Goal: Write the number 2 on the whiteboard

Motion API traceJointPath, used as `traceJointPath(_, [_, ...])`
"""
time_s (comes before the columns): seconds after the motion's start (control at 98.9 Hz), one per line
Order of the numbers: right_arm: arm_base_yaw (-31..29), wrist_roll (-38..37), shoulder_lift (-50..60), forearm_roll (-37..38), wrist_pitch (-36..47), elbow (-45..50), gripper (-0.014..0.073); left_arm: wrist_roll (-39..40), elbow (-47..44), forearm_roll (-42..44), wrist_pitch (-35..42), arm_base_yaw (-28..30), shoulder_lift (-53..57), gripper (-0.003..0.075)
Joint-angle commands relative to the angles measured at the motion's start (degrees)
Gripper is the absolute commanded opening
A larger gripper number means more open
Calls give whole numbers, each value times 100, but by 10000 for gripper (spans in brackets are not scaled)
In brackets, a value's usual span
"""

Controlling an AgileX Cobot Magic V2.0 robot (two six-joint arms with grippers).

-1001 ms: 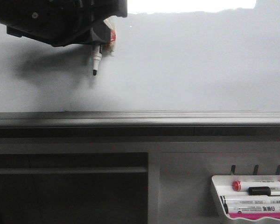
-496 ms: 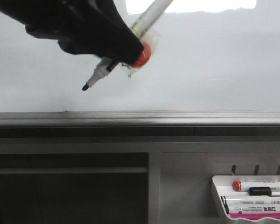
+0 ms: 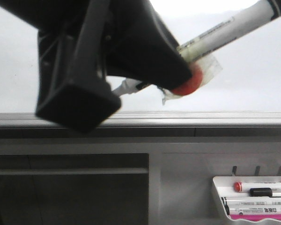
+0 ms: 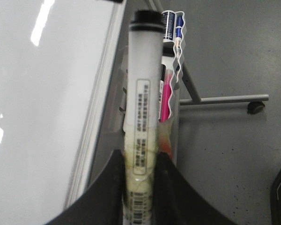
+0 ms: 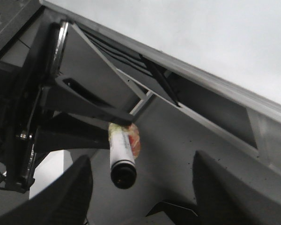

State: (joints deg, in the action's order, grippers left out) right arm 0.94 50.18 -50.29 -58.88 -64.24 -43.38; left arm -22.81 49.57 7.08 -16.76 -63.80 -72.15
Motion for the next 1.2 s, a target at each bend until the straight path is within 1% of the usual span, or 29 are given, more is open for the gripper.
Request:
traceJointPath(0.0, [7,224,-170,-537,-160,-225,414,10,405,57,348,-56,22,-20])
traceJointPath(0.121, [7,329,-346,-748,-247,-225,414,10,672,131,312,-56,-184,-20])
traceJointPath(0.384, [16,495,-417,-804,-105,-225,409,10,868,304,396,-56,-348,-20])
traceJointPath(0.425, [16,526,-417,-804,-95,-225,389,10,868,305,421,-56,-348,-20])
traceJointPath(0.546, [16,617,-423,-804,-55,-225,293,10,868,313,503,-56,-348,-20])
traceJointPath(0.607, [16,658,-468,-817,-95,-225,261,10,868,313,620,-56,-348,-20])
traceJointPath(0.688, [16,707,-535,-876,-120,-225,254,10,868,313,753,-56,-348,-20])
traceJointPath(0.779, [16,725,-562,-928,-84,-225,239,10,868,329,728,-56,-348,-20])
traceJointPath(0.85, [16,787,-586,-953,-71,-225,162,10,868,329,715,-56,-348,-20])
traceJointPath(0.87, [16,801,-586,-953,-71,-225,115,10,868,329,733,-56,-348,-20])
traceJointPath(0.88, [16,801,-586,-953,-71,-225,115,10,868,329,728,-56,-348,-20])
traceJointPath(0.89, [16,815,-597,-953,-71,-225,78,10,868,329,737,-56,-348,-20])
traceJointPath(0.92, [16,823,-597,-953,-81,-225,38,10,868,329,768,-56,-348,-20])
traceJointPath(0.961, [16,823,-597,-953,-81,-225,-55,10,868,329,793,-56,-348,-19])
traceJointPath(0.981, [16,823,-597,-953,-81,-225,-78,10,868,329,793,-56,-348,-19])
traceJointPath(1.022, [16,823,-597,-953,-81,-225,-72,10,868,329,793,-56,-348,-16])
traceJointPath(1.082, [16,851,-597,-977,-81,-225,-73,10,868,329,772,-56,-348,15])
traceJointPath(1.123, [16,907,-597,-977,-81,-225,-73,10,868,329,772,-56,-348,74])
traceJointPath(1.133, [16,932,-597,-988,-81,-225,-73,10,868,329,772,-56,-348,74])
traceJointPath(1.153, [16,932,-597,-986,-81,-225,-73,10,868,329,770,-56,-348,109])
traceJointPath(1.194, [16,932,-597,-1000,-71,-225,-72,21,868,329,770,-45,-337,205])
